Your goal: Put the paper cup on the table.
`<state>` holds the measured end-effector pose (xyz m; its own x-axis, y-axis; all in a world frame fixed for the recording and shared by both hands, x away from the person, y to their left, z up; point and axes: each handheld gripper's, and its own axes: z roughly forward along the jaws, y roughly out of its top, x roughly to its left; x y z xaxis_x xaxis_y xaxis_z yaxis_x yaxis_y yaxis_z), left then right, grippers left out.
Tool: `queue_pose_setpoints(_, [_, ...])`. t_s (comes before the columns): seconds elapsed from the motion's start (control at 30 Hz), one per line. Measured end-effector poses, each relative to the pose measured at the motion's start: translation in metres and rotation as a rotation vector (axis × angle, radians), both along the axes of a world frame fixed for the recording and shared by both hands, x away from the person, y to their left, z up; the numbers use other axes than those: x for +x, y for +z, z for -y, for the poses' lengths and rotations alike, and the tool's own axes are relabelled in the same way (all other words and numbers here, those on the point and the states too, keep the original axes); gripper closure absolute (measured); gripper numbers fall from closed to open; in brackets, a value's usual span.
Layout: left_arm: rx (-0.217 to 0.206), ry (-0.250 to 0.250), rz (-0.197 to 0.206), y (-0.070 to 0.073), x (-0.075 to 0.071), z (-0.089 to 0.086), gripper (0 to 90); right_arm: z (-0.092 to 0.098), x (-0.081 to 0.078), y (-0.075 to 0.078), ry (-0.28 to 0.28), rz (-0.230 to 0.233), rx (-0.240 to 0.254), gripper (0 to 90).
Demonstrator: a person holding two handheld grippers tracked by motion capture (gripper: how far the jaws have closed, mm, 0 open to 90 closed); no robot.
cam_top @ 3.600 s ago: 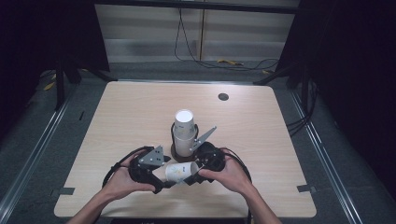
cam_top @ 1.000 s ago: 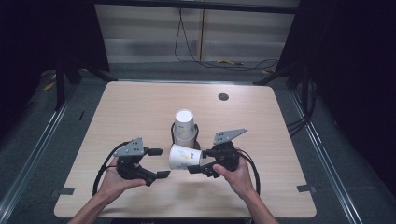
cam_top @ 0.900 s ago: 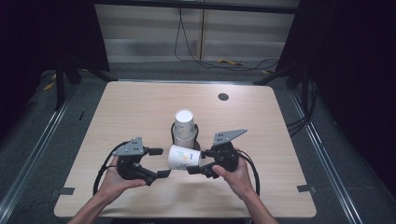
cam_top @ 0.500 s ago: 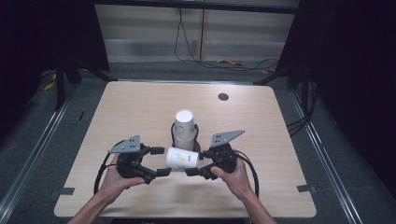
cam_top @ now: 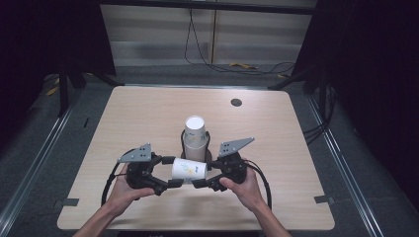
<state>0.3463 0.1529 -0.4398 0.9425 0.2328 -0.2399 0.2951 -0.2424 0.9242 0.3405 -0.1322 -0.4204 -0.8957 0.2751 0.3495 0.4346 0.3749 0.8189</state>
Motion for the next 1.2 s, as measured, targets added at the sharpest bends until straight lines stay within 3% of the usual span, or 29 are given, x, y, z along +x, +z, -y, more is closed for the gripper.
queue_pose_setpoints(0.27, [-0.033,-0.008,-0.013,0.001,0.000,0.002,17.3,-0.004,0.001,0.000,0.007,0.005,0.008,37.1])
queue_pose_setpoints(0.43, [-0.035,-0.015,0.002,0.003,0.001,0.002,18.9,-0.005,0.001,0.000,0.002,0.012,0.013,36.9])
queue_pose_setpoints(0.63, [-0.072,-0.038,-0.010,0.006,0.002,0.001,19.0,-0.005,0.000,0.001,0.014,0.022,0.044,36.7])
queue_pose_setpoints(1.03, [-0.069,-0.047,0.004,0.010,0.000,0.001,20.5,-0.006,-0.001,0.001,0.039,0.040,0.051,36.4])
queue_pose_setpoints(1.2, [-0.066,-0.054,0.038,0.011,-0.001,0.000,22.1,-0.007,-0.001,0.000,0.046,0.032,0.043,34.7])
